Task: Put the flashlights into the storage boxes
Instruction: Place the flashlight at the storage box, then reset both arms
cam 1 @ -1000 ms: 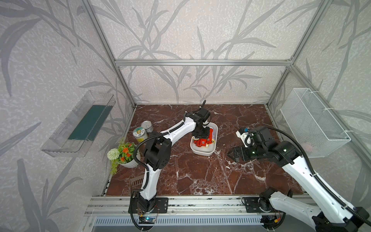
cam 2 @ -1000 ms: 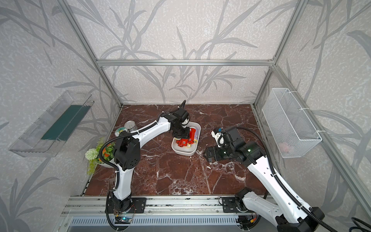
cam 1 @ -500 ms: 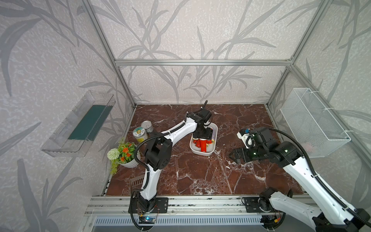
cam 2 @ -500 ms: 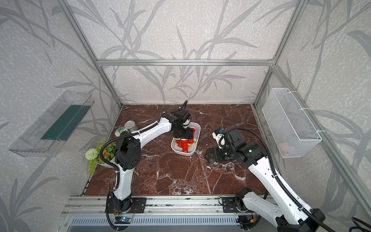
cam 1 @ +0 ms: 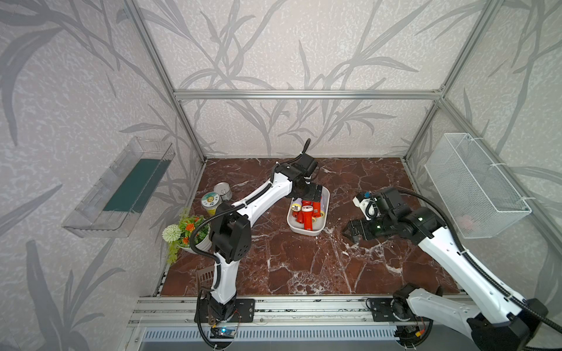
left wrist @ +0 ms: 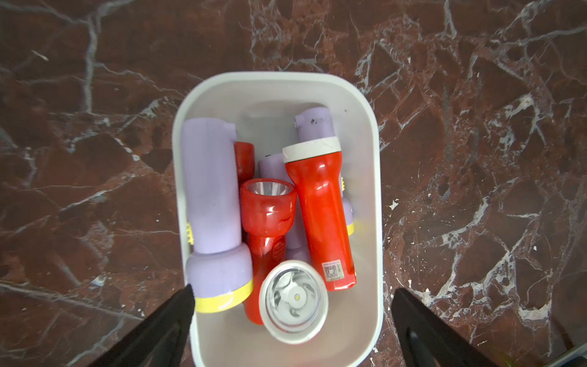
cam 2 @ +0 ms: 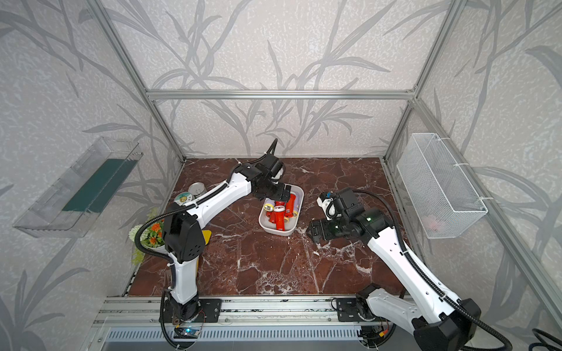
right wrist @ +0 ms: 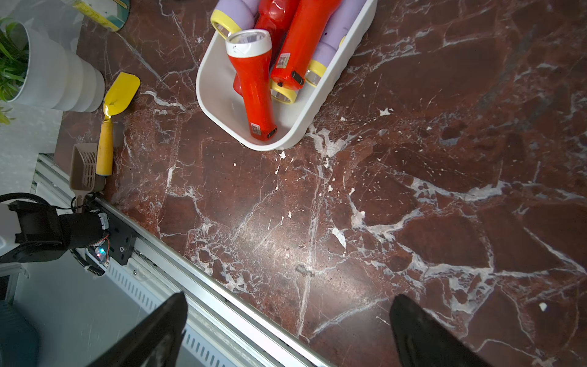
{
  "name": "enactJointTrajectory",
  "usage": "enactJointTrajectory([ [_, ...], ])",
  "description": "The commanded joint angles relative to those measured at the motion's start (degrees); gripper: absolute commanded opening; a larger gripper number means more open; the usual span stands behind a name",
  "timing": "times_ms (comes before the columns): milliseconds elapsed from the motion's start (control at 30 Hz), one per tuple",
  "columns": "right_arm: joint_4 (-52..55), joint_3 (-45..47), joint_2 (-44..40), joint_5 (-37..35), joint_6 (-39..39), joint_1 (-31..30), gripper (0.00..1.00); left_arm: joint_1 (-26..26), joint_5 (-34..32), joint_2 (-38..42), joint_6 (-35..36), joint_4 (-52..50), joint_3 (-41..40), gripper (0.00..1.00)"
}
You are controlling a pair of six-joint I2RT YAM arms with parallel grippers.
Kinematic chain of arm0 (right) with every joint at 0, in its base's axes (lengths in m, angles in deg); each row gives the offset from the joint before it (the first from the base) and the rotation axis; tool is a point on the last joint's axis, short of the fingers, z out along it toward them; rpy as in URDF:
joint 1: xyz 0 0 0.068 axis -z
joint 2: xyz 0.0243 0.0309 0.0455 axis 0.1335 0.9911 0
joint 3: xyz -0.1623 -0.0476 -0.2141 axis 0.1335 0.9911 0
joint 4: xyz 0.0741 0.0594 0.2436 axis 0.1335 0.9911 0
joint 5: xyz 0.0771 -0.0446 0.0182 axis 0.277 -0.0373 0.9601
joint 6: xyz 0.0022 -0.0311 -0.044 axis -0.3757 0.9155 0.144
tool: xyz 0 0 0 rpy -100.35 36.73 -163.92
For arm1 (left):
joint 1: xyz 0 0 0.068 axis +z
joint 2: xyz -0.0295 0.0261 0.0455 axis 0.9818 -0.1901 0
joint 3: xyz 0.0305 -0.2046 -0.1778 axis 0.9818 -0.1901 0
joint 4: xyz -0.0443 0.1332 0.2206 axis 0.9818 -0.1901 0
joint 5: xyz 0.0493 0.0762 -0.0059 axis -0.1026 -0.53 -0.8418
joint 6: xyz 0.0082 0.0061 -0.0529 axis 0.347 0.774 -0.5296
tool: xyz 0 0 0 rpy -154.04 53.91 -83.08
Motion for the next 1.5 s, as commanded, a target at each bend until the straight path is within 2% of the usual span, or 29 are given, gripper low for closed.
enactJointTrajectory([
  [0, -3.06, -2.51, 2.64, 1.9, 1.96, 0.41, 0.99, 0.82, -3.98, 5.1, 1.88, -0.39, -3.01, 0.99],
  [167, -5.5, -5.7, 8.56, 3.84, 3.35, 0.61, 0.99, 2.38, -5.7, 11.04, 1.4, 1.19, -9.85, 0.99],
  [500, -7.89, -14.79, 20.81, 6.47, 6.56, 0.85, 0.99, 8.36, -7.62, 26.6, 0.16, 10.94, -29.77, 0.99],
  [800, -8.45, -22.38, 29.85, 7.88, 8.9, 1.2, 0.99, 13.4, -10.67, 37.28, 0.4, 14.45, -39.59, 0.99],
  [1100, -8.32, -28.17, 36.43, 7.85, 10.47, 1.77, 0.99, 17.68, -12.76, 41.96, 0.28, 16.88, -45.91, 0.99],
  [1333, -6.83, -31.54, 39.03, 7.34, 10.28, 3.92, 0.99, 21.03, -13.22, 41.36, 0.32, 20.38, -48.43, 0.99],
  [1467, -7.47, -31.5, 38.92, 4.52, 10.43, 4.54, 0.99, 23.15, -13.47, 41.2, 0.95, 23.28, -50.03, 0.99],
])
